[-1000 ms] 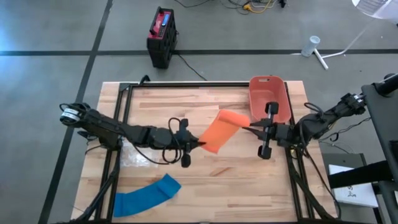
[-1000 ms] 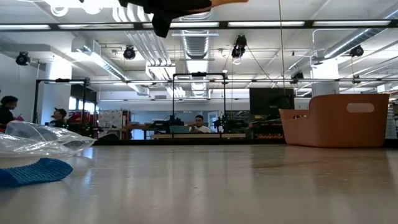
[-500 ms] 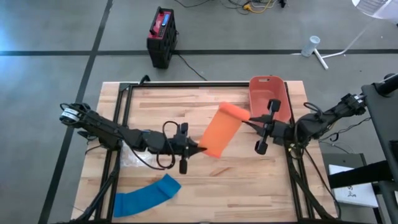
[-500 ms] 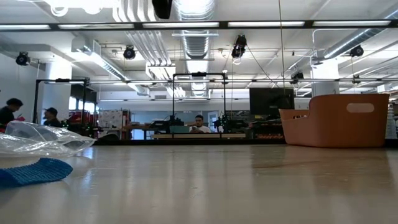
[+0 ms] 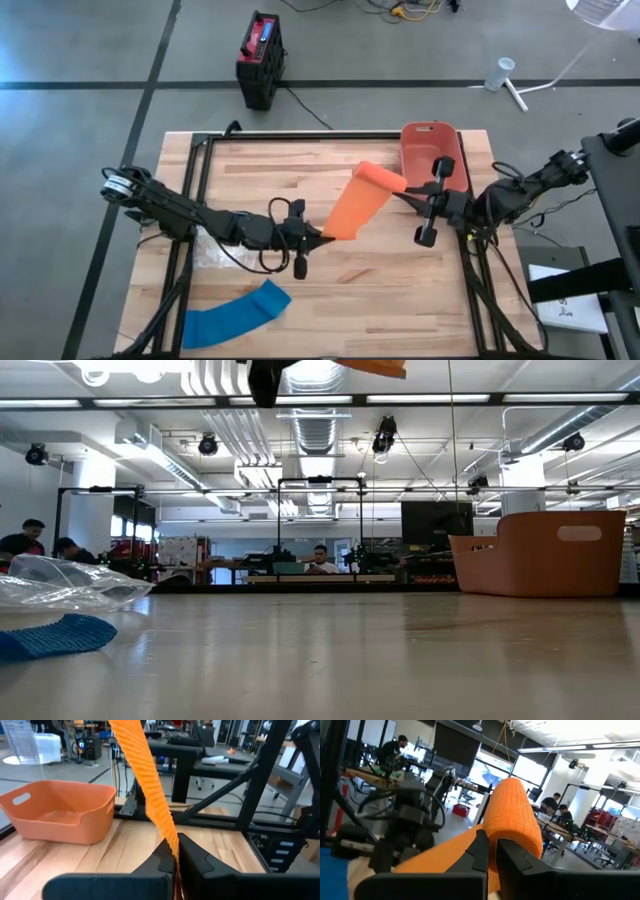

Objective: Roll bandage
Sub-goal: Roll the orange bandage

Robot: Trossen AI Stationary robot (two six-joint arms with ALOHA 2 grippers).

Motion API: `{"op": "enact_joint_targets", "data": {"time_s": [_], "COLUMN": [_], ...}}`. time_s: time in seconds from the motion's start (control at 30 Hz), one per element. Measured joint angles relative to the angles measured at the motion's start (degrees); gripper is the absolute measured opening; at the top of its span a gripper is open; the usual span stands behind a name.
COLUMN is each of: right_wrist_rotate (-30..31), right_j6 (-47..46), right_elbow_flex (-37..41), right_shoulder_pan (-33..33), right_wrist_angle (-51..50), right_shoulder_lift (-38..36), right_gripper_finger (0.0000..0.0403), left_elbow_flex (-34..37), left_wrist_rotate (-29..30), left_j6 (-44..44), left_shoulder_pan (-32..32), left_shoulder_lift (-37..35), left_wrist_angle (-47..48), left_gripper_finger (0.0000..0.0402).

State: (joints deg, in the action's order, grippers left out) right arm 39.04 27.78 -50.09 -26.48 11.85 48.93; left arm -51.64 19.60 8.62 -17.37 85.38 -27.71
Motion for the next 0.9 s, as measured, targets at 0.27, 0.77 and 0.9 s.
{"op": "enact_joint_targets", "data": {"time_s": [0.27,0.77,0.9], "right_wrist_rotate": [5.2,8.84,8.39], "right_j6": [5.92,9.1,3.84], "right_elbow_flex": [0.0,0.0,0.0], "right_shoulder_pan": [0.02,0.0,-0.13], "right_wrist_angle": [-2.48,-7.55,-7.34], "right_shoulder_lift": [-0.51,-0.88,-0.89], "right_gripper_finger": [0.0009,0.0009,0.0009], "left_elbow_flex": [-0.02,-0.07,-0.06], "left_wrist_rotate": [-0.31,-3.22,-3.01], "left_j6": [-0.53,-0.63,-1.07], "left_shoulder_pan": [-0.33,-2.72,-2.64], "left_shoulder_lift": [-1.63,-2.47,-2.55], "left_wrist_angle": [-1.8,-6.54,-6.32], "left_gripper_finger": [0.0,0.0,0.0]}}
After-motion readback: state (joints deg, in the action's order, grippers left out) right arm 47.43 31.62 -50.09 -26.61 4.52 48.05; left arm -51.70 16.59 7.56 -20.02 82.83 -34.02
